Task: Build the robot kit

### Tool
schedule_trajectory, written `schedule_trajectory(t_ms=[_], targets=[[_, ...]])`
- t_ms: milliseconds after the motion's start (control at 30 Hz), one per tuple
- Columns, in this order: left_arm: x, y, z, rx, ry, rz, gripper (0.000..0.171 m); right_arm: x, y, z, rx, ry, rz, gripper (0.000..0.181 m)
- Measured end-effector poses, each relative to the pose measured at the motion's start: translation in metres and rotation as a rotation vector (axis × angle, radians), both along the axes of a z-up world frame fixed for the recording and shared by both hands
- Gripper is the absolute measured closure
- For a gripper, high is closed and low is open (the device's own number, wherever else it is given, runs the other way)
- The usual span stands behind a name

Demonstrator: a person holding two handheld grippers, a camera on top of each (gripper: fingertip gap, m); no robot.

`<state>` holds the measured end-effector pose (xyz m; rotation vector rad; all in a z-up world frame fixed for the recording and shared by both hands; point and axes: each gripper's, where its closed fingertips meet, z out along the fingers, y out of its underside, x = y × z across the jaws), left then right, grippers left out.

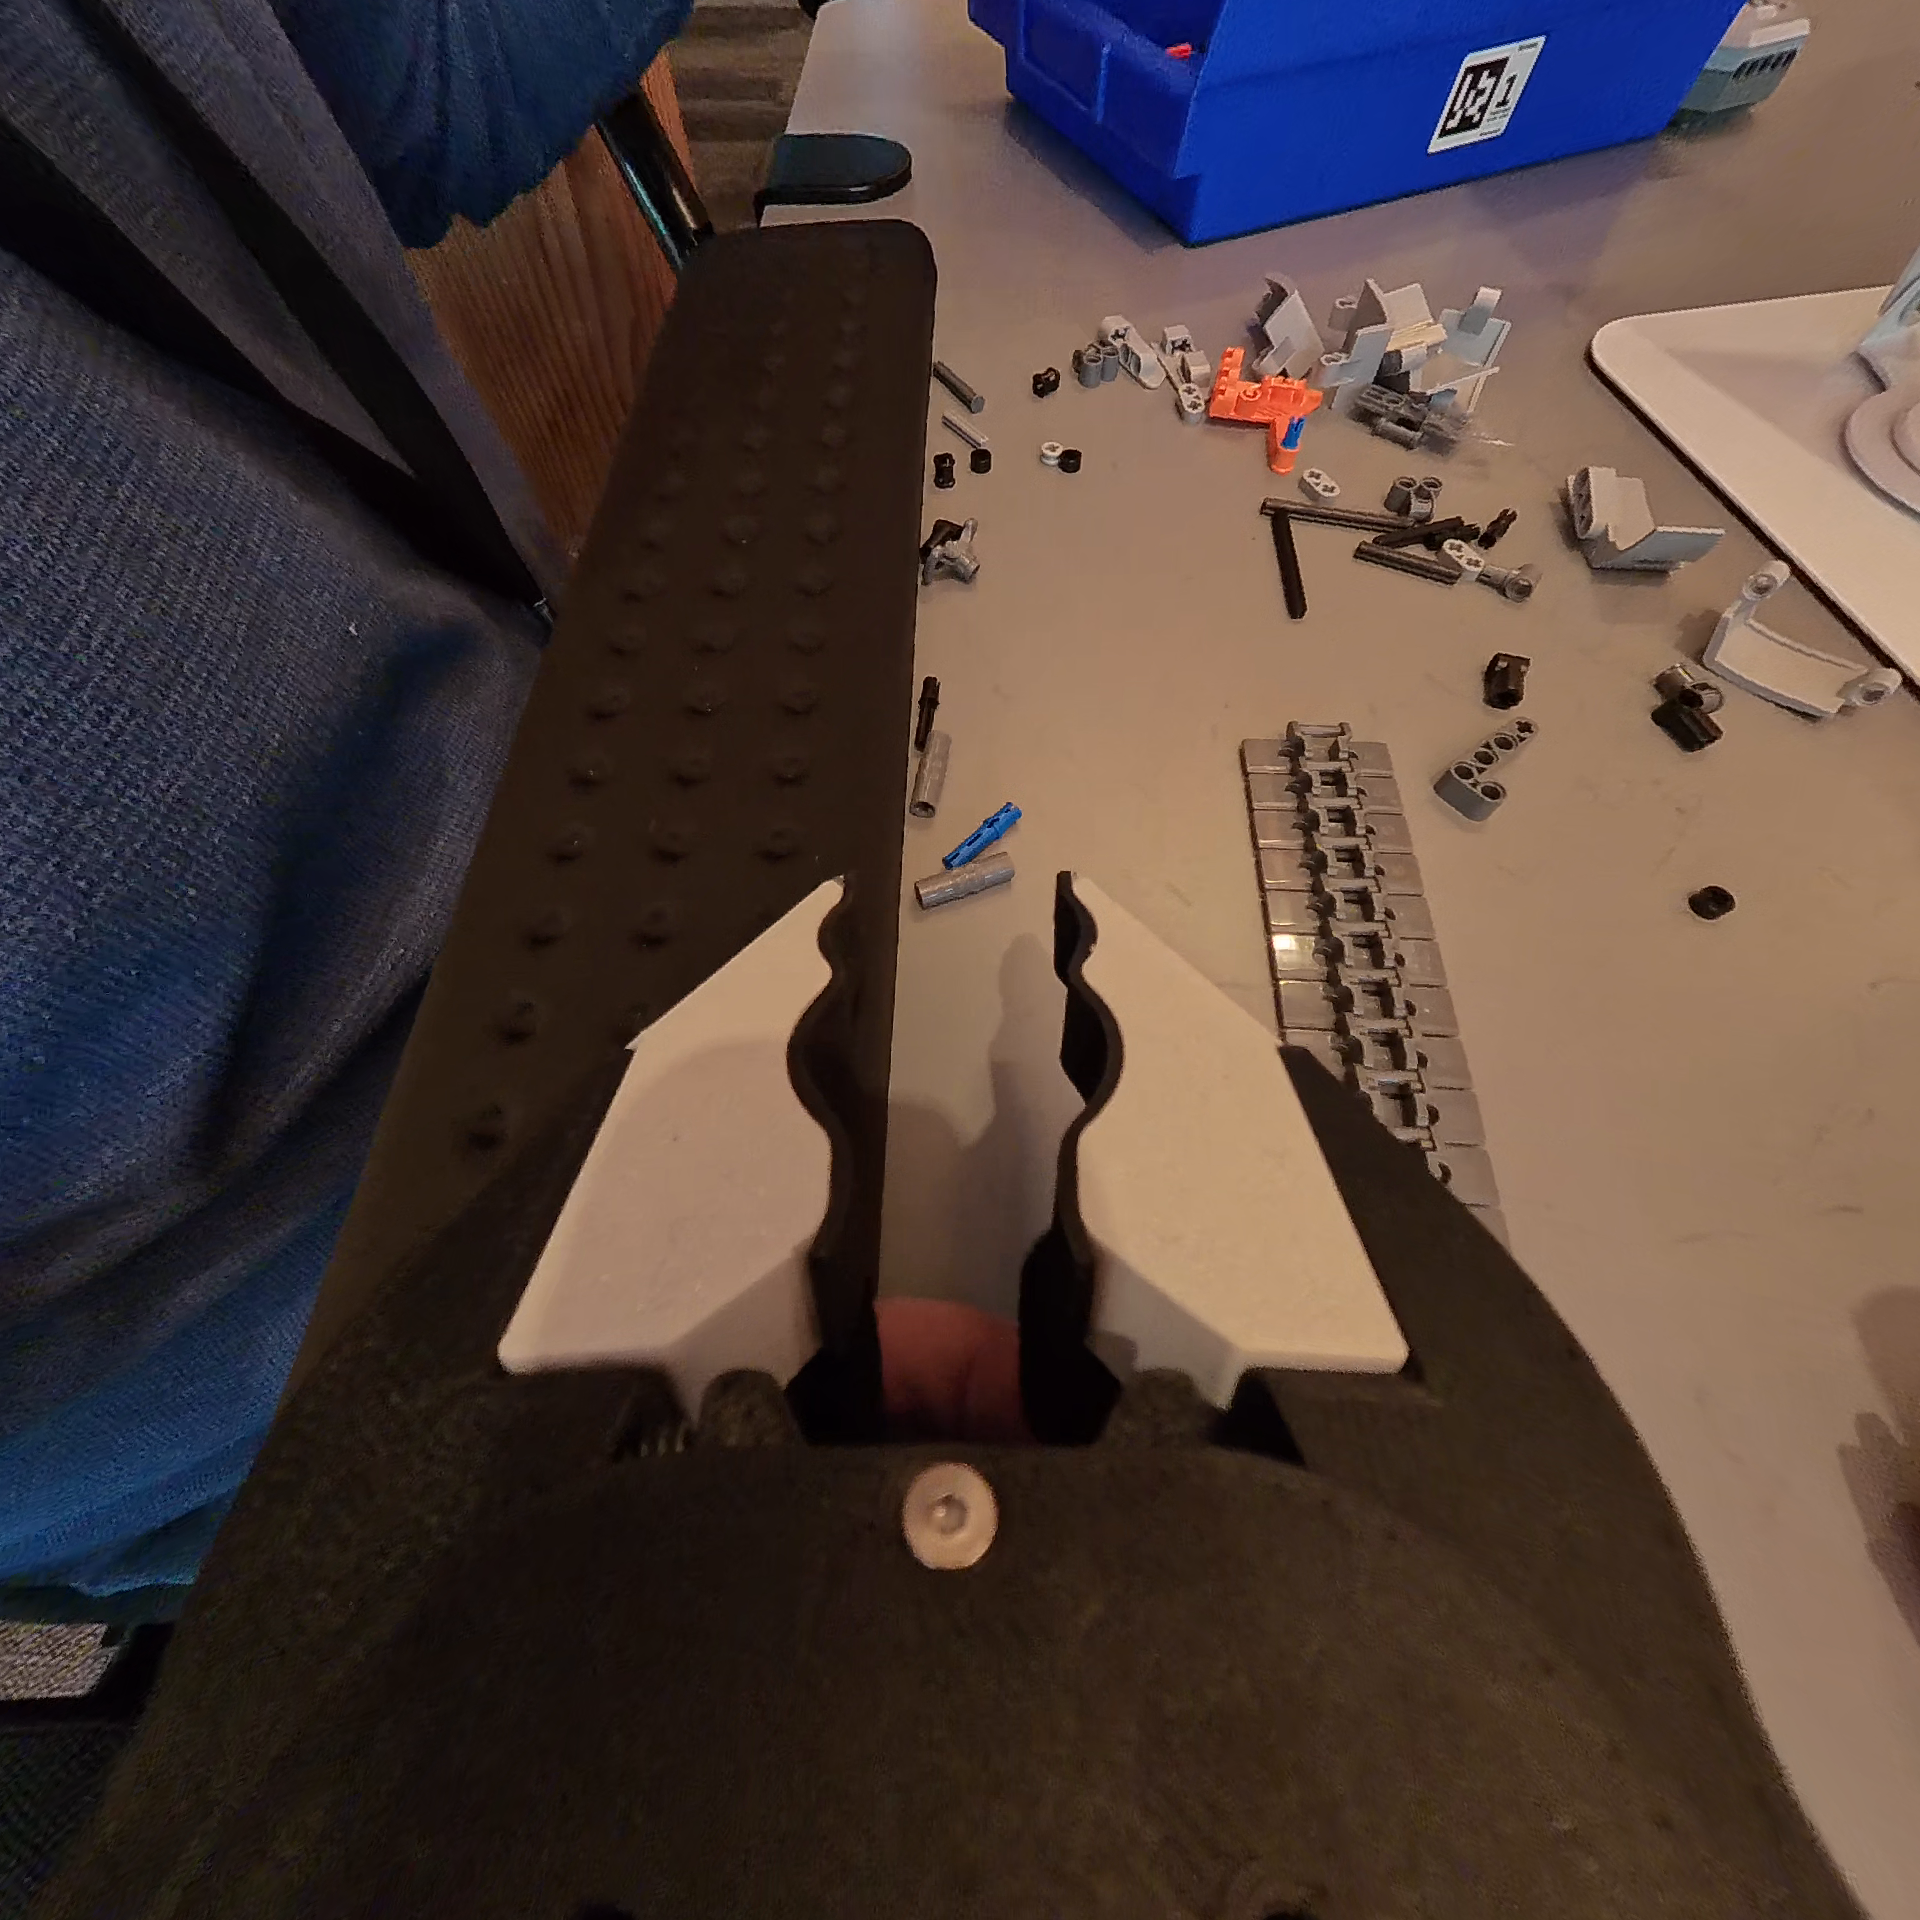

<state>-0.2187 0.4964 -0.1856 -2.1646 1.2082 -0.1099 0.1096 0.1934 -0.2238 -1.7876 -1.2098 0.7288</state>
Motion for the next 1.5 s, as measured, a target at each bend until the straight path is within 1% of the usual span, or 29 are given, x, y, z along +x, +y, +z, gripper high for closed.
schedule_trajectory(t_ms=[33,67,100,133,167,200,233,267,300,400,433,533,667,800,867,1000,1067,1133,1167,1200,1233,1300,1333,1433,1467,1500], targets=[[-0.009,0.015,-0.006,0.018,0.051,0.045,0.153,0.001,0.000,0.000,0.002,0.002,-0.002,0.146],[-0.010,0.020,-0.014,-0.022,0.057,0.058,0.154,0.001,0.000,0.001,0.004,0.004,-0.004,0.146],[-0.008,0.022,-0.021,-0.067,0.035,0.064,0.151,0.002,0.000,0.001,0.005,0.006,-0.006,0.146],[-0.011,0.031,-0.025,-0.060,0.052,0.098,0.150,0.002,0.000,0.001,0.005,0.007,-0.005,0.146],[-0.017,0.038,-0.032,-0.053,0.099,0.124,0.152,0.002,0.000,0.001,0.004,0.008,-0.004,0.146],[-0.020,0.043,-0.037,-0.059,0.116,0.133,0.151,0.002,0.000,0.002,0.003,0.009,-0.002,0.146],[-0.017,0.048,-0.039,-0.068,0.082,0.143,0.151,0.002,-0.001,0.001,0.003,0.009,-0.001,0.145],[-0.014,0.049,-0.042,-0.098,0.044,0.145,0.150,0.002,-0.001,0.001,0.003,0.009,0.001,0.145],[-0.015,0.049,-0.047,-0.123,0.043,0.142,0.148,0.002,-0.001,0.002,0.003,0.009,0.002,0.145],[-0.025,0.055,-0.056,-0.129,0.087,0.167,0.143,0.003,-0.001,0.002,0.004,0.012,0.002,0.145],[-0.026,0.058,-0.056,-0.113,0.097,0.171,0.141,0.003,-0.001,0.002,0.003,0.014,0.002,0.144],[-0.024,0.061,-0.057,-0.118,0.074,0.164,0.144,0.004,-0.001,0.003,0.003,0.020,0.001,0.144],[-0.022,0.063,-0.064,-0.123,0.069,0.151,0.150,0.004,0.000,0.004,0.000,0.023,-0.002,0.144],[-0.015,0.070,-0.058,-0.086,0.004,0.144,0.171,0.005,0.001,0.004,-0.007,0.029,-0.007,0.144],[-0.011,0.069,-0.056,-0.083,-0.018,0.130,0.171,0.005,0.001,0.005,-0.008,0.033,-0.009,0.144],[-0.016,0.077,-0.047,-0.042,-0.047,0.163,0.171,0.006,0.003,0.004,-0.017,0.037,-0.014,0.144],[-0.015,0.066,-0.054,-0.120,-0.022,0.138,0.148,0.006,0.003,0.005,-0.021,0.038,-0.015,0.144],[-0.011,0.060,-0.060,-0.135,0.000,0.099,0.151,0.006,0.003,0.004,-0.024,0.038,-0.015,0.144],[-0.008,0.057,-0.062,-0.155,-0.007,0.092,0.148,0.006,0.003,0.004,-0.025,0.038,-0.016,0.144],[-0.007,0.061,-0.062,-0.139,-0.009,0.098,0.146,0.006,0.003,0.004,-0.027,0.038,-0.017,0.144],[-0.006,0.064,-0.062,-0.122,-0.011,0.111,0.147,0.006,0.004,0.004,-0.028,0.038,-0.017,0.144],[-0.001,0.063,-0.066,-0.144,-0.021,0.108,0.148,0.006,0.004,0.004,-0.028,0.037,-0.018,0.144],[0.000,0.065,-0.067,-0.140,-0.022,0.113,0.152,0.006,0.004,0.004,-0.027,0.038,-0.018,0.144],[0.001,0.070,-0.064,-0.123,-0.043,0.132,0.155,0.006,0.004,0.004,-0.027,0.040,-0.019,0.144],[0.000,0.072,-0.062,-0.110,-0.053,0.141,0.158,0.006,0.004,0.005,-0.028,0.041,-0.018,0.144],[0.000,0.073,-0.059,-0.099,-0.066,0.145,0.165,0.006,0.004,0.005,-0.028,0.042,-0.018,0.144]])
